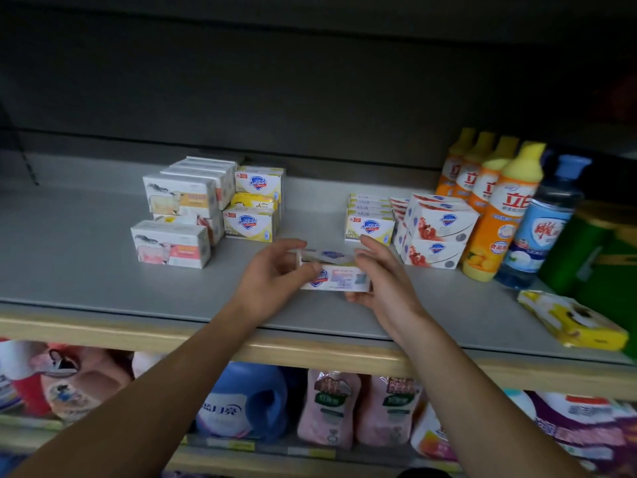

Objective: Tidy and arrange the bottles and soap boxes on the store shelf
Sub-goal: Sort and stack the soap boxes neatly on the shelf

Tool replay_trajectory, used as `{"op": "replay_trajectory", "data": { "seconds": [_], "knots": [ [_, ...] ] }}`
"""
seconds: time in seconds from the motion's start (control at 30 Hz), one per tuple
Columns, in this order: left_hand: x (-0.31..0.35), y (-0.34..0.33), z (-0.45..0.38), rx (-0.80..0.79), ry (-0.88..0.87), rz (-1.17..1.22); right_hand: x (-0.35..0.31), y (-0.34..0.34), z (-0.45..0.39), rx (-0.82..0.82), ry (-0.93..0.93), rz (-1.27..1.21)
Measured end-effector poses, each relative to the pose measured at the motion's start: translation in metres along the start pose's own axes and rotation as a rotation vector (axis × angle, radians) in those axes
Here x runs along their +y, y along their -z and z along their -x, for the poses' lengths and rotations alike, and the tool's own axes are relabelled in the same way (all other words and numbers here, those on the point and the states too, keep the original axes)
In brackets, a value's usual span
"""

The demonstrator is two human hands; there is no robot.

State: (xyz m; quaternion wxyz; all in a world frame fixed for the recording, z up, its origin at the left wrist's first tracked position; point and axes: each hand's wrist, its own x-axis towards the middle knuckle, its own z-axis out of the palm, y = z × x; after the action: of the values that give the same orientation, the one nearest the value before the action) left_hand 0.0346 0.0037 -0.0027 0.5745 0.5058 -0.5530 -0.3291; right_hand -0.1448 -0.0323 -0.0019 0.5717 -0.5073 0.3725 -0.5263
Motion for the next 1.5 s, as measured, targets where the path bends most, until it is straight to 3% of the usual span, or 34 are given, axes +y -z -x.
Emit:
{"op": "replay_trajectory", "data": {
  "seconds": [0.1, 0.23, 0.4, 0.53, 0.73, 0.9, 1.03, 1.23, 1.4, 1.5],
  "knots": [
    [-0.003, 0.003, -0.003, 0.059, 0.056, -0.039, 0.013, 0.009, 0.001, -0.153, 0.106, 0.074],
    [-0.002, 0.004, 0.0, 0.125, 0.09, 0.051, 0.02, 0.014, 0.0, -0.212, 0.195, 0.23],
    [0.003, 0.005, 0.006, 0.155, 0.102, 0.106, 0.017, 0.011, 0.004, -0.127, 0.227, 0.34],
    [0.004, 0.003, 0.006, 0.103, 0.106, 0.006, 0.012, 0.008, 0.007, -0.033, 0.219, 0.408],
    [0.004, 0.004, 0.006, 0.079, 0.072, 0.005, 0.011, 0.006, 0.009, -0.036, 0.217, 0.355],
    [0.013, 0.004, 0.012, 0.015, 0.06, 0.169, 0.009, 0.005, 0.01, -0.123, 0.161, 0.049],
    [0.016, 0.003, 0.012, -0.021, 0.057, 0.143, 0.011, 0.005, 0.007, -0.114, 0.165, 0.009],
    [0.011, 0.007, 0.011, -0.081, 0.037, 0.181, 0.015, 0.011, 0.007, -0.109, 0.257, 0.413],
    [0.01, 0.007, 0.011, -0.034, -0.081, 0.058, 0.019, 0.001, 0.007, -0.097, 0.416, 0.845],
    [0.012, 0.005, 0.015, -0.049, -0.168, 0.024, 0.02, 0.0, 0.008, -0.066, 0.471, 0.97]
  ]
}}
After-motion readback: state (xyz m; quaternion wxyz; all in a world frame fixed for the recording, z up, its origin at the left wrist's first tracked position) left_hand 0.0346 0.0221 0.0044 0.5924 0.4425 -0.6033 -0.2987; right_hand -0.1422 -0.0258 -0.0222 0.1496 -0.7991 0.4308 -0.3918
